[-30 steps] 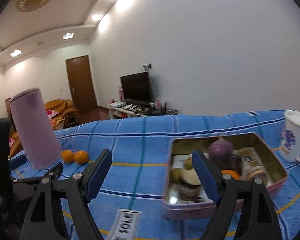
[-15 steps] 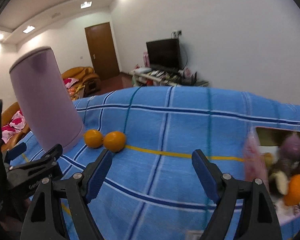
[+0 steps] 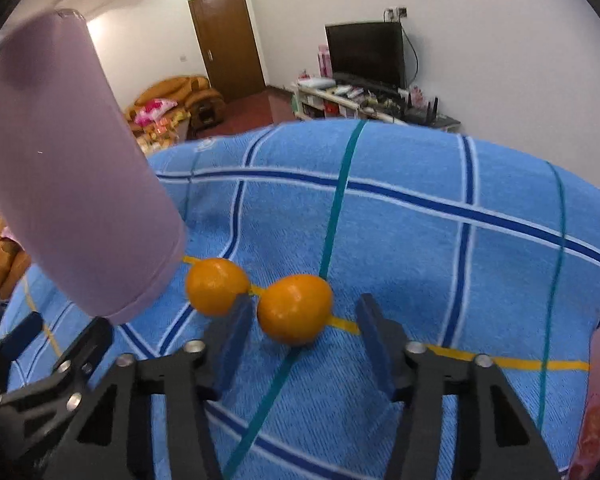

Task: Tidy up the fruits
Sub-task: 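Grasp a small orange with the right gripper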

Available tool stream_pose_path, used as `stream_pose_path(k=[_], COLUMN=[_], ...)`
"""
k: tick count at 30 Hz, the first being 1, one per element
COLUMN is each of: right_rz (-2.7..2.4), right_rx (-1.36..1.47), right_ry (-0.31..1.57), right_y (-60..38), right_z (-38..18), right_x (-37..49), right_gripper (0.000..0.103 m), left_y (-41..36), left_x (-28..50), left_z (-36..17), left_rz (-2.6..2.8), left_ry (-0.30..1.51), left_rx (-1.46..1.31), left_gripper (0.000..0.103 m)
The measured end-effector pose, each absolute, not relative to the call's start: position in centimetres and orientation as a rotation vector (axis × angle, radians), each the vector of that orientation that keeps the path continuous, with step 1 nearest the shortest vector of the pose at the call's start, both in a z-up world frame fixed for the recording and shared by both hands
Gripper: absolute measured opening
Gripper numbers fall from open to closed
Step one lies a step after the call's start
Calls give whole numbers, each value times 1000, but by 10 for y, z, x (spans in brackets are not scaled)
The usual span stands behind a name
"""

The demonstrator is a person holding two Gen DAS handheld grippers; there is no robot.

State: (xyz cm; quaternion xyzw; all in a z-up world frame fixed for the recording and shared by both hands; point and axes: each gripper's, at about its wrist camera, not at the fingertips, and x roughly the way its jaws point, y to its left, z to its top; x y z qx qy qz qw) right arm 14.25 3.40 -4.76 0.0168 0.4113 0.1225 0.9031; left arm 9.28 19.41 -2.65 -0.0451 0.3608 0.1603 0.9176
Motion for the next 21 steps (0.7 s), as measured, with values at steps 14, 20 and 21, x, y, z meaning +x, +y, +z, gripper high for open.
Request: stream_pose_path(k=[14,20,21], right_rz=[188,117,112], right_rx=[27,-36,-35], right_ry=[730,561,541], right_y=[16,1,-2], right_z=[-31,-10,-8], right_x=[104,62,57], right_gripper=[42,42,42], left_y=[177,164,161], left_x=[88,78,79], left_z=[-23,-17,-16], left_rz=[242,165,149], left_ry=[706,691,698], left_rx=[-65,-67,-71], left_gripper=[103,102,102])
